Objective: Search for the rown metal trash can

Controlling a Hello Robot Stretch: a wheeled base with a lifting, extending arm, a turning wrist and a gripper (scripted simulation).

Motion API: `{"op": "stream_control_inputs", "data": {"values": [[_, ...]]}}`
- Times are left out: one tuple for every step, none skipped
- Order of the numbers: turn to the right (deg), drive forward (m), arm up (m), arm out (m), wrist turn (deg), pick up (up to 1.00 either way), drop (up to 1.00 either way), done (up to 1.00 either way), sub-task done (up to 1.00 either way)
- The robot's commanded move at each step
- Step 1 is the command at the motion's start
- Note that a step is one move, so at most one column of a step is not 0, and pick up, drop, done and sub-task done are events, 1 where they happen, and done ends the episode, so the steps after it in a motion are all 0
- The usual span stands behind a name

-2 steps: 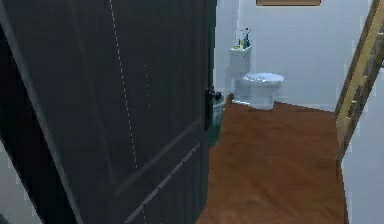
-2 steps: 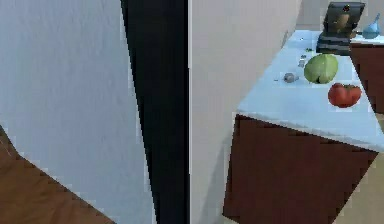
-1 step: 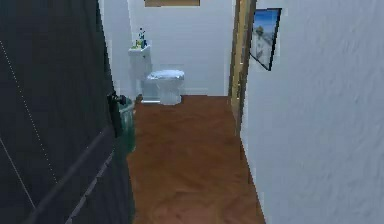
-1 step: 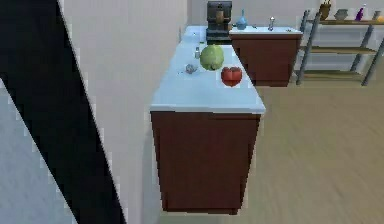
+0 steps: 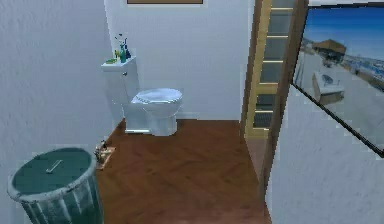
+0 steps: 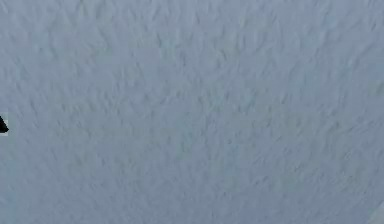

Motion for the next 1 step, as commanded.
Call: {"op": "stream_control_inputs", "data": {"values": [[9.0,0.0,0.0,0.0,0.0,0.0,0.0,0.0,0.0]]}}
